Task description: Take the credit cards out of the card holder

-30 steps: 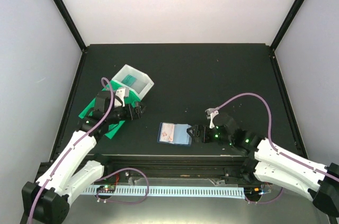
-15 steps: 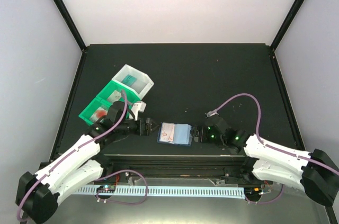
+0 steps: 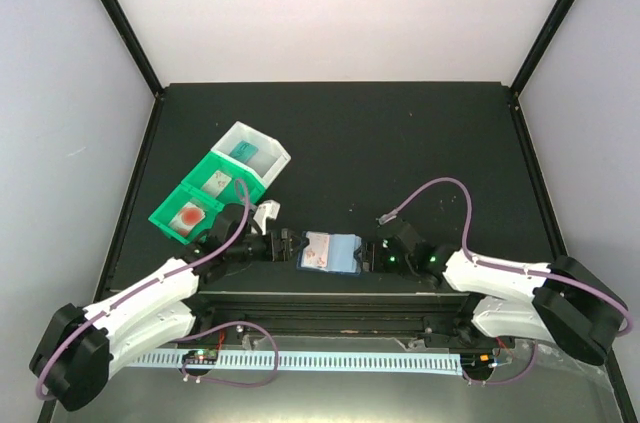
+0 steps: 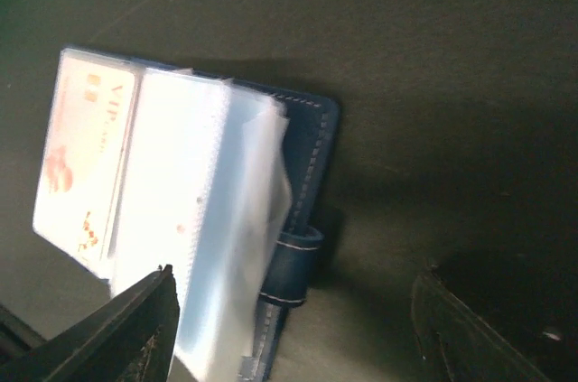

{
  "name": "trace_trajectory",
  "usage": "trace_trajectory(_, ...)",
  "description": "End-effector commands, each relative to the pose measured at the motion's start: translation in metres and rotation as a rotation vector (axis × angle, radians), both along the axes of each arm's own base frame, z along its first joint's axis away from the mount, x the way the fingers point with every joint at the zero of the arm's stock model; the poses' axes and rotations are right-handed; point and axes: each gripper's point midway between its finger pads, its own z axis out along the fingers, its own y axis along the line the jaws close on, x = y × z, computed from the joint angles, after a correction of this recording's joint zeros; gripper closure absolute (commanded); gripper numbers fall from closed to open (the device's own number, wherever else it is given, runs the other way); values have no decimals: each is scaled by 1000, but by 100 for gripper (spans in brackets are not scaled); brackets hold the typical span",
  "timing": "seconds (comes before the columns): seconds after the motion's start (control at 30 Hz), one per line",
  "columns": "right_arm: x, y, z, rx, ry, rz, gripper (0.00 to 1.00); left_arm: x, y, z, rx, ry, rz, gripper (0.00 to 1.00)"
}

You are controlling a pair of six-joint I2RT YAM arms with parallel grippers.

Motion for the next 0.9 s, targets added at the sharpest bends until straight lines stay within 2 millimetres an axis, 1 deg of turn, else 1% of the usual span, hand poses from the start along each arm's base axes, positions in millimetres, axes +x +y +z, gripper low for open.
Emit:
trace_trajectory(0.0,3,23,8,101,-19,57,33,10,-5,6,-39,-33,34,16)
trace_trajectory(0.07,4,29,8,114,-21,75,42,10,-3,-1,-29,-19,44,17)
trace_trajectory(0.1,5,31,7,109,-22,84,49,10,-2,-5,-23,-12,47,17)
trace_trajectory(0.17,9,35,5,87,-26,101,59,10,-2,-11,-15,-5,47,18)
trace_trajectory(0.23,14,38,3,57,-34,110,66,7,-5,-14,-33,6,33,18)
trace_trajectory(0.33,26,39,3,-13,-66,123,73,5,-9,-16,-43,25,14,21)
trace_trajectory(0.43,35,36,8,-64,-92,103,74,5,-8,-19,-34,38,23,23)
trace_trajectory(0.47,36,34,11,-71,-96,96,72,5,-8,-20,-38,40,26,24)
trace_trajectory(0.53,37,31,19,-86,-103,87,61,5,-7,-18,-50,30,32,25)
trace_trajectory(0.6,37,27,27,-98,-108,83,57,5,-5,-20,-36,29,42,27)
trace_trajectory(0.67,36,29,36,-83,-111,95,56,4,-3,-24,-25,39,47,29)
trace_trajectory(0.77,32,39,51,-21,-108,116,56,4,0,-29,-5,50,57,33)
trace_trajectory(0.87,27,55,65,95,-103,146,62,4,2,-33,2,64,74,41)
